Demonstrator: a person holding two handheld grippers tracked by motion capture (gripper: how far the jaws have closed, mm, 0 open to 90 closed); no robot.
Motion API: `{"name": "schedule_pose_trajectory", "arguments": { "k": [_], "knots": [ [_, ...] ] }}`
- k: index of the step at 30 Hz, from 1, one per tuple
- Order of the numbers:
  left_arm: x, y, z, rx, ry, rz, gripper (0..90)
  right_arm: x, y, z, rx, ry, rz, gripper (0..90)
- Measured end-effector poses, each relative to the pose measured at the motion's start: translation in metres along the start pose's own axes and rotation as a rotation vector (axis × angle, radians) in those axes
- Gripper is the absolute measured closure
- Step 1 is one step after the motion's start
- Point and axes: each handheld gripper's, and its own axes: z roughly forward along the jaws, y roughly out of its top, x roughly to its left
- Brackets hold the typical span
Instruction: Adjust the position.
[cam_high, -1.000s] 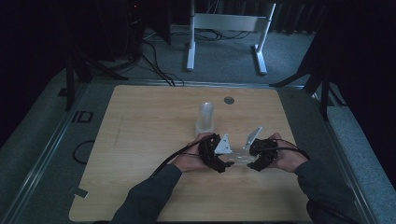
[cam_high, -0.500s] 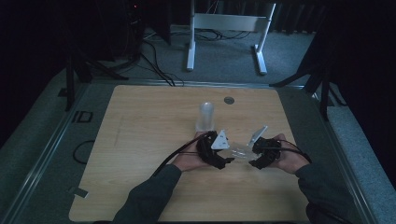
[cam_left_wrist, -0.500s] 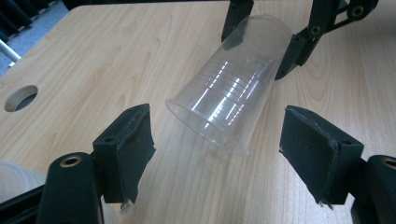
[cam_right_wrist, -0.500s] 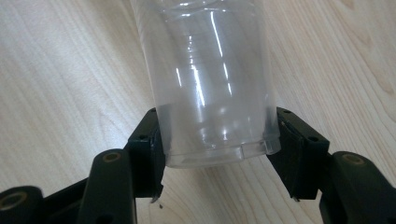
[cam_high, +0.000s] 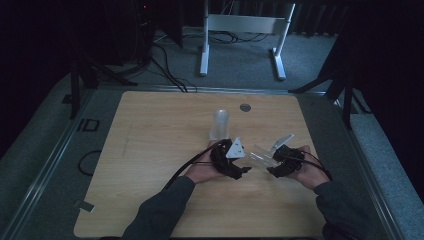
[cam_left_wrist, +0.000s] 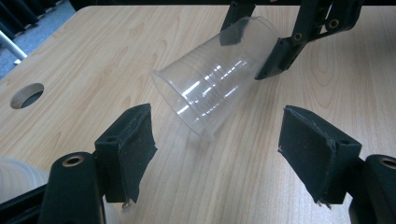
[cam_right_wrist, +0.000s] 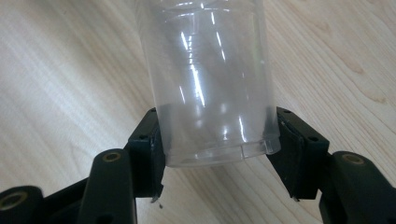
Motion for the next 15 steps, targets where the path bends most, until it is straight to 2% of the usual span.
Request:
{"name": "schedule_pose_trajectory", "arguments": {
  "k": [4,6,10,15],
  "knots": [
    [0.001,0.000,0.000,0.000,0.001,-0.010,26.2,0.000,-0.001,0.003,-0.001,-0.031,0.019,42.0],
    [0.002,-0.001,0.000,-0.015,-0.007,-0.031,26.4,0.000,-0.002,0.006,-0.014,-0.048,0.046,42.0],
    [0.004,-0.002,-0.002,-0.016,-0.003,-0.033,26.9,0.003,-0.003,0.011,-0.017,-0.079,0.071,42.0],
    [0.005,-0.002,-0.003,-0.021,0.002,-0.046,27.2,0.007,-0.005,0.014,-0.053,-0.135,0.113,42.0]
  ]
}}
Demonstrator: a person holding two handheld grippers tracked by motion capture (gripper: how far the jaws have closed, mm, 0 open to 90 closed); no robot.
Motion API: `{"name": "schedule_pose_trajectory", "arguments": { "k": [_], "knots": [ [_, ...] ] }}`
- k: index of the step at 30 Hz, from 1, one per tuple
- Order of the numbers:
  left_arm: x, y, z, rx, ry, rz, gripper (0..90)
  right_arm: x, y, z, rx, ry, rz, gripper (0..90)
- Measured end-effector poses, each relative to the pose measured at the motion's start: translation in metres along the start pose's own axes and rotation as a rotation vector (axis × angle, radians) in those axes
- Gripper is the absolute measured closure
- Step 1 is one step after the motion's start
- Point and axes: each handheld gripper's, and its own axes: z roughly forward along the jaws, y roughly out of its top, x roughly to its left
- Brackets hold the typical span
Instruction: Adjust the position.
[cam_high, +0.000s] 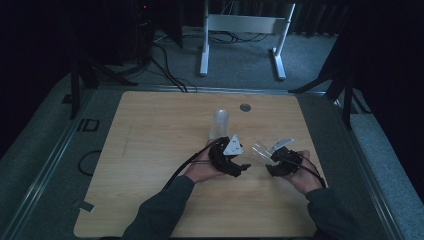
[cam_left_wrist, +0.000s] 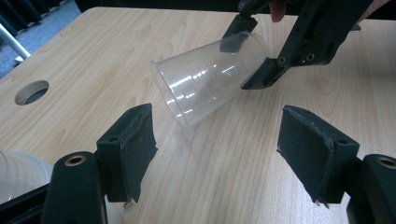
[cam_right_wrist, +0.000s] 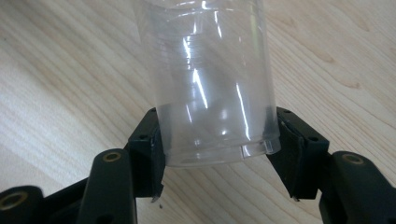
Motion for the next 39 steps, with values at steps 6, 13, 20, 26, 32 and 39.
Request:
{"name": "schedule_pose_trajectory", "arguments": {
  "k": [6,13,20,26,32,39],
  "knots": [
    [0.003,0.000,0.000,-0.015,-0.009,-0.028,27.4,0.004,-0.003,0.001,-0.034,-0.054,0.067,42.1],
    [0.006,-0.001,0.001,-0.023,-0.003,-0.045,28.1,0.006,-0.010,0.007,-0.076,-0.086,0.174,42.1],
    [0.009,0.000,0.002,-0.039,-0.007,-0.081,28.1,0.004,-0.018,0.009,-0.147,-0.104,0.292,42.1],
    [0.011,0.000,0.002,-0.043,-0.004,-0.091,28.1,0.006,-0.023,0.011,-0.184,-0.130,0.346,42.1],
    [0.012,0.000,0.003,-0.049,0.007,-0.103,28.1,0.010,-0.024,0.012,-0.209,-0.162,0.372,42.1],
    [0.013,0.000,0.006,-0.050,0.027,-0.130,29.2,0.016,-0.023,0.013,-0.247,-0.193,0.380,42.1]
  ]
}}
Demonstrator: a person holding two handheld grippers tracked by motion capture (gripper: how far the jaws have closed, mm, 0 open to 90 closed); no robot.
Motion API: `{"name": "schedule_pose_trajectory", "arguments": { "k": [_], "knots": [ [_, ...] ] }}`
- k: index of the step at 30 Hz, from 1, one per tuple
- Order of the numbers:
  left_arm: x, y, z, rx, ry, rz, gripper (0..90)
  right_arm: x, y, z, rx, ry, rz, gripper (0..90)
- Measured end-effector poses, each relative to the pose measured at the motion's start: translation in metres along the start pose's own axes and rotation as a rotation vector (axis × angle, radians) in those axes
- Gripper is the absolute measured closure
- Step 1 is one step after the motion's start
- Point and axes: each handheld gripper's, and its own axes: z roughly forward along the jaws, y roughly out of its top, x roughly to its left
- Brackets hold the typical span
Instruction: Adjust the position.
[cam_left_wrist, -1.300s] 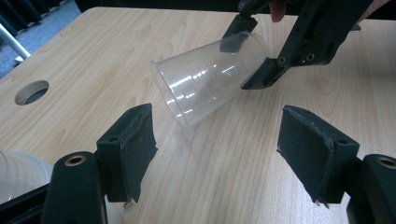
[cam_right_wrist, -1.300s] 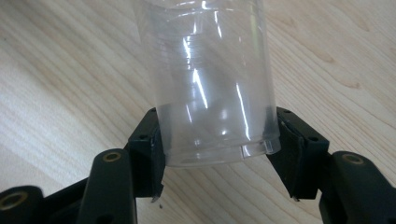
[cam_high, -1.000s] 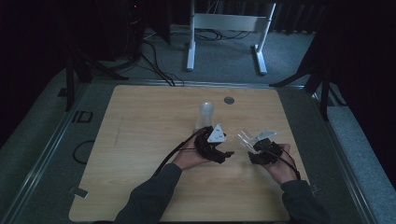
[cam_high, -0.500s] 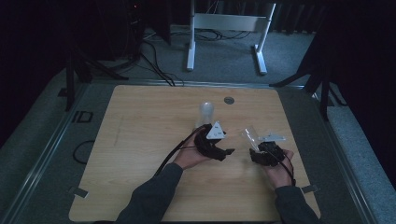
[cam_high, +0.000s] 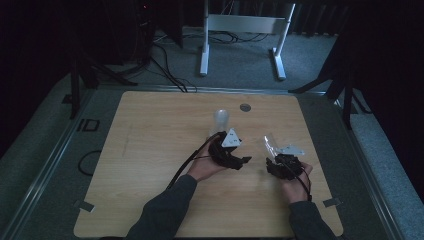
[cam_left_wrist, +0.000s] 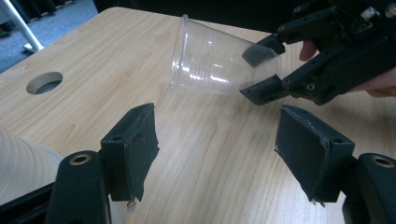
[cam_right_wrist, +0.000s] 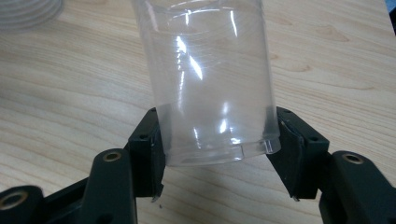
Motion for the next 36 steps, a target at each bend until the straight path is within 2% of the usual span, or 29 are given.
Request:
{"name": "schedule_pose_trajectory", "arguments": {
  "k": [7,14,19,20,23,31,36],
  "knots": [
    [-0.001,0.001,0.003,-0.016,0.022,-0.039,29.3,0.003,-0.004,0.000,-0.043,-0.024,0.041,42.1],
    [-0.002,0.003,0.006,-0.024,0.035,-0.052,29.3,0.005,-0.007,-0.001,-0.088,-0.039,0.072,42.0],
    [-0.001,0.003,0.007,-0.026,0.031,-0.066,29.3,0.006,-0.008,-0.002,-0.108,-0.049,0.076,42.1],
    [-0.001,0.003,0.008,-0.034,0.029,-0.086,29.3,0.006,-0.009,-0.002,-0.121,-0.053,0.081,42.0],
    [-0.001,0.003,0.009,-0.053,0.026,-0.107,29.3,0.007,-0.009,-0.003,-0.141,-0.060,0.090,42.0],
    [-0.003,0.005,0.012,-0.051,0.024,-0.121,29.2,0.010,-0.010,-0.005,-0.182,-0.076,0.103,42.0],
    [-0.005,0.006,0.014,-0.055,0.023,-0.132,29.2,0.014,-0.010,-0.006,-0.213,-0.096,0.090,42.0]
  ]
}}
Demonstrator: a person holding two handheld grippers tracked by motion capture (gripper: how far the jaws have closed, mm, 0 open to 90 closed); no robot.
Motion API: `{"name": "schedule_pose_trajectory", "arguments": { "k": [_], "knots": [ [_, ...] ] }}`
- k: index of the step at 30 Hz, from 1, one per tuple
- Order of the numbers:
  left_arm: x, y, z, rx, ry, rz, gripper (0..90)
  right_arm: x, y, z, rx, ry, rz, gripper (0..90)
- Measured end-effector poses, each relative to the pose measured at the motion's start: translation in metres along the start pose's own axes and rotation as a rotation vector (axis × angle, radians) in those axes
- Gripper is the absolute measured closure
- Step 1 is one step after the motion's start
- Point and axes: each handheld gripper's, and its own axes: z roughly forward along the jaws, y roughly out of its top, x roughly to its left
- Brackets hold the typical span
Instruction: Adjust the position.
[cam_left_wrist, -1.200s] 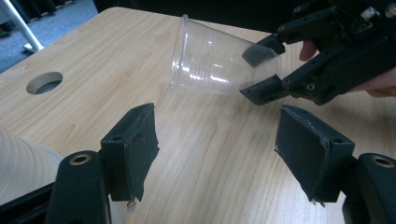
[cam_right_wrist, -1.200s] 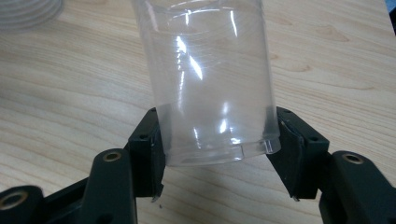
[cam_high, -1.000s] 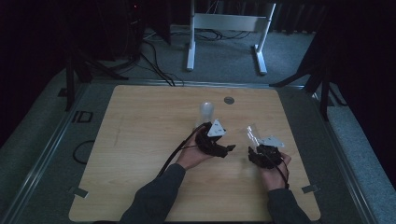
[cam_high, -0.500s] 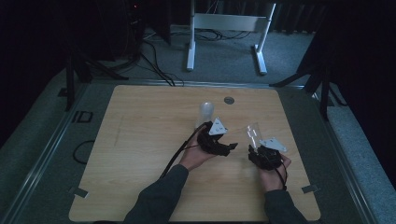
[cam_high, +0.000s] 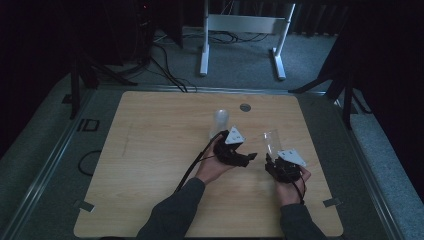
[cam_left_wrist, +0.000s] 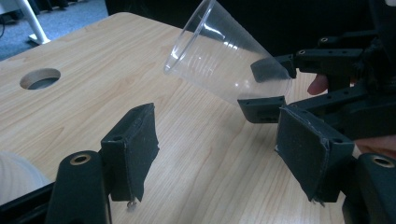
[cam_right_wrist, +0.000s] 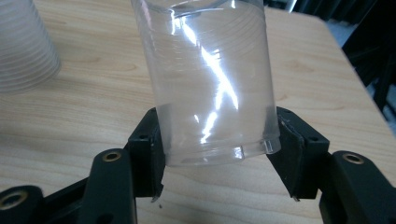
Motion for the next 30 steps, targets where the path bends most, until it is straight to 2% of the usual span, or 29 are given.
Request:
{"name": "schedule_pose_trajectory", "arguments": {
  "k": [2,4,12,15,21,30],
  "knots": [
    [-0.0006,0.0002,0.0019,0.005,0.008,-0.002,29.2,0.0028,-0.0001,-0.0020,-0.037,-0.006,0.004,41.9],
    [-0.0010,0.0005,0.0026,0.003,0.009,-0.008,29.2,0.0039,-0.0002,-0.0025,-0.048,-0.009,0.010,41.9],
    [-0.0019,0.0031,0.0040,-0.009,0.015,-0.021,29.2,0.0048,-0.0008,-0.0032,-0.069,-0.012,0.032,41.9],
    [-0.0023,0.0042,0.0047,-0.014,0.025,-0.025,29.3,0.0046,0.0002,-0.0050,-0.089,-0.022,0.056,41.8],
    [-0.0032,0.0063,0.0049,-0.027,0.041,-0.029,29.7,0.0058,-0.0004,-0.0068,-0.114,-0.032,0.065,41.8],
    [-0.0027,0.0093,0.0076,-0.035,0.034,-0.059,29.7,0.0095,-0.0001,-0.0092,-0.142,-0.038,0.074,41.8]
  ]
}}
